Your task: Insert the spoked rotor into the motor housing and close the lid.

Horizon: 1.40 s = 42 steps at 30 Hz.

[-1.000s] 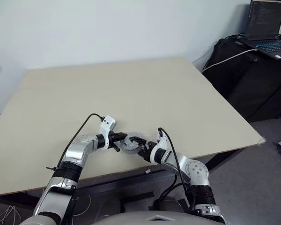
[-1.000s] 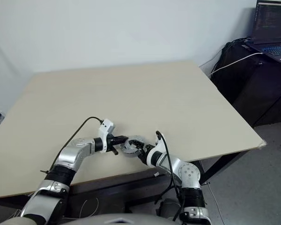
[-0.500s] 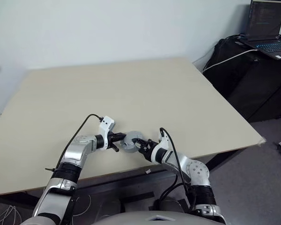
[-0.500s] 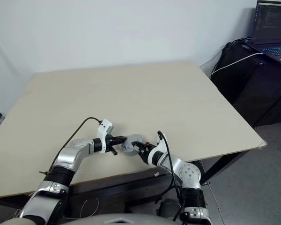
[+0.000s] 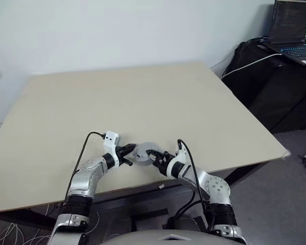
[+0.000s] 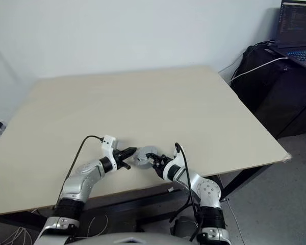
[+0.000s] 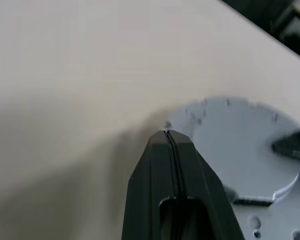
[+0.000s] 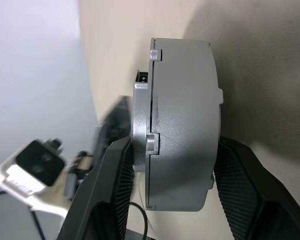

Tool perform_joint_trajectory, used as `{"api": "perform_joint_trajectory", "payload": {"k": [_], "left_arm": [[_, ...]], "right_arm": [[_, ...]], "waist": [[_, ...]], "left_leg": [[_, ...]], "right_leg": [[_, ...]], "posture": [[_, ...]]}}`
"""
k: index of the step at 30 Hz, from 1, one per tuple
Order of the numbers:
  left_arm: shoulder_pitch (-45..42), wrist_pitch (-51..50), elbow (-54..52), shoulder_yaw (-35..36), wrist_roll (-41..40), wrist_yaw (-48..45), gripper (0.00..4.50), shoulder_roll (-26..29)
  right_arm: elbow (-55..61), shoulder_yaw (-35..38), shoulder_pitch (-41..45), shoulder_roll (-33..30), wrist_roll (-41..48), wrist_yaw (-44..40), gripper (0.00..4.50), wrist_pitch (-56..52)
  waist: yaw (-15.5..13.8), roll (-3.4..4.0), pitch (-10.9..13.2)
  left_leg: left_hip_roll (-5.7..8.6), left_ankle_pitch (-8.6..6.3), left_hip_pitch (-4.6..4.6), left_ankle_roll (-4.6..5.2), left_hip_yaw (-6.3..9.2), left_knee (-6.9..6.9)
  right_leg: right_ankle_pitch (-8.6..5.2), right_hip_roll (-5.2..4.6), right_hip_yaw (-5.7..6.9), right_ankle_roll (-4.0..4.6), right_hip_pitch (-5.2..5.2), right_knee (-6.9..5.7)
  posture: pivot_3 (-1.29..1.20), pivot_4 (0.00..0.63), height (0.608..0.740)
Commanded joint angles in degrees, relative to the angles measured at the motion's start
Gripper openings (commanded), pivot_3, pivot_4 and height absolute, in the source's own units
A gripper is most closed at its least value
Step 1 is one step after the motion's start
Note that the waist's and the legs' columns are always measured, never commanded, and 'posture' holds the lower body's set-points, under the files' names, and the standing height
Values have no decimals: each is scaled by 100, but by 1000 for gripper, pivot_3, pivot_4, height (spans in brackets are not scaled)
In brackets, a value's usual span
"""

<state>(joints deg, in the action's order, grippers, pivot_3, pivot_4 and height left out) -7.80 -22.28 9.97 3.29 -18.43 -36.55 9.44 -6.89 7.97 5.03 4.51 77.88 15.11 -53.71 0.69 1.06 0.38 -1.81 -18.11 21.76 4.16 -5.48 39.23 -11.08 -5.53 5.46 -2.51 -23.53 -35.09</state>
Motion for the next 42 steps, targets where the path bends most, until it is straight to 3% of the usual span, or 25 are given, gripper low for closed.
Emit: {"api": "perform_joint_trajectory", "payload": {"k": [1,7,17,23,26,38,42], "left_arm": [[142,10,-707,424,-414,403,0,-174],[708,-1121,-1683,1348,-1661,1614,0,-824],[2024,-2103,-2379,1240,-3346,1282,0,-1101],[2424,-2403,-2268,1224,-4123,1163,0,-1253],[2557,-2504,-2169,1320,-4575,1150,599,-1337],[2659,-2454,-1687,1544,-5604,1242,4463,-1525],[2638,-2368,-1563,1550,-5918,1099,4463,-1605]], "right_arm": [[271,128,-32,341,88,6,2099,118],[307,129,-6,330,85,-104,2099,117],[701,34,295,373,304,-228,2099,68],[940,-61,428,452,511,-218,2099,66],[1095,-152,476,440,618,-258,2099,70],[1112,-470,472,321,687,-233,2099,32],[1071,-525,413,301,673,-249,2099,-31]], "waist": [[-2,0,0],[6,-2,1],[58,-5,23],[87,-6,29],[92,-8,31],[90,-17,37],[96,-17,38]], "left_leg": [[0,-1,0,1,0,0],[1,-5,0,8,1,4],[0,-7,1,9,-2,7],[-9,-7,1,8,-1,6],[-8,-8,3,7,-2,6],[-7,-8,4,6,-3,6],[-7,-9,4,5,-3,6]], "right_leg": [[0,-1,0,0,1,0],[1,-1,-2,-2,3,2],[-5,0,-2,1,-1,3],[-13,8,-1,-3,-6,1],[-12,8,-3,0,-7,2],[-11,7,-2,3,-10,4],[-7,8,-3,9,-10,5]], "posture": [[0,0,740],[0,0,740],[0,0,740],[0,0,740],[0,0,740],[0,0,740],[0,0,740]]}}
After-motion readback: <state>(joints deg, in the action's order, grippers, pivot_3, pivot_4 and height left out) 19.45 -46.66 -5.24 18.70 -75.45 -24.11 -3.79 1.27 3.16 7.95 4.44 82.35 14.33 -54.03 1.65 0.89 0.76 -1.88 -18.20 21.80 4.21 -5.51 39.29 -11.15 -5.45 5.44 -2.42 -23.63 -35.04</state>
